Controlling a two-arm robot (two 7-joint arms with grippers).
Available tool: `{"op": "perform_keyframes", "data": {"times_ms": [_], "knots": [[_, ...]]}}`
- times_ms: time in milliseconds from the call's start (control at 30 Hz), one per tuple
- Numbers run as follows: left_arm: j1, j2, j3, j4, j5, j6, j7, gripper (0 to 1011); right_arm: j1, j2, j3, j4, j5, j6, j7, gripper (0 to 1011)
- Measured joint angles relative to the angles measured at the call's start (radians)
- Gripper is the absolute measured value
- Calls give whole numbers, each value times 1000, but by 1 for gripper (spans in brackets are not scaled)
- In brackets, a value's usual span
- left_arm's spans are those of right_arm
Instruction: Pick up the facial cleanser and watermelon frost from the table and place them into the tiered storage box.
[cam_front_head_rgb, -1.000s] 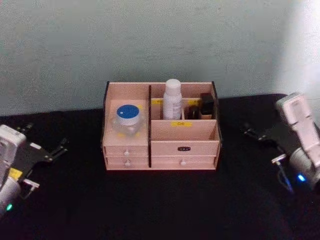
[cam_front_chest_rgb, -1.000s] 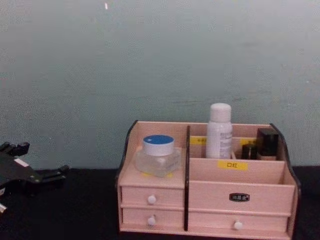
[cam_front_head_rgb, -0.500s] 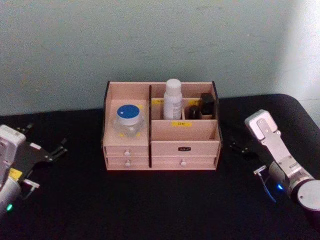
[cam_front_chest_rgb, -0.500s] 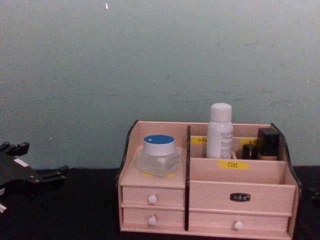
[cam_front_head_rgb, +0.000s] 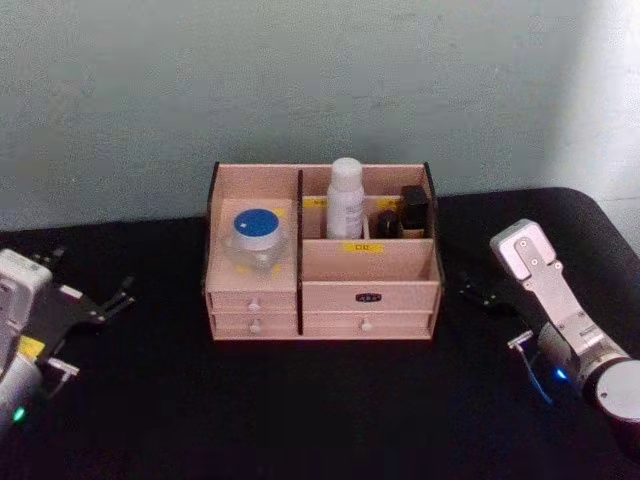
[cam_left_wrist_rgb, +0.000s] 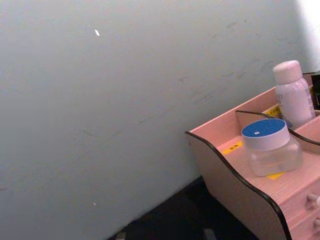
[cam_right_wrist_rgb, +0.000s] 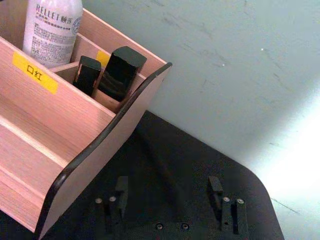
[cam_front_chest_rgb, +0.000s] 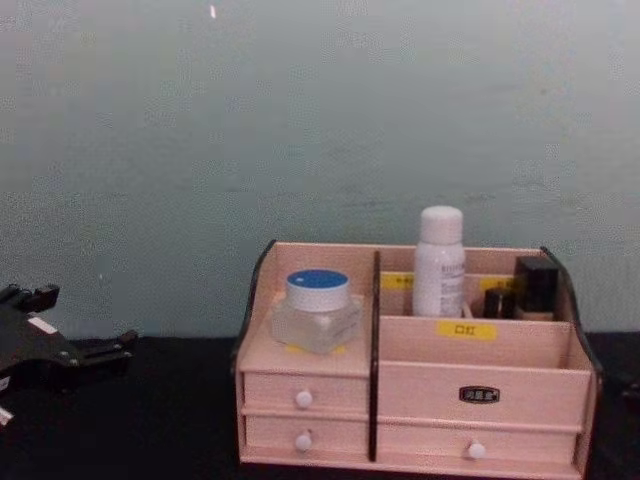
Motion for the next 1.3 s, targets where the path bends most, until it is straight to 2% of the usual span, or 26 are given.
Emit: {"op": "perform_keyframes", "data": {"times_ms": [1300], "knots": [[0,0,0,0,0,0,0,1001,-2,2,0,-3,2,-2,-1,1003]]}}
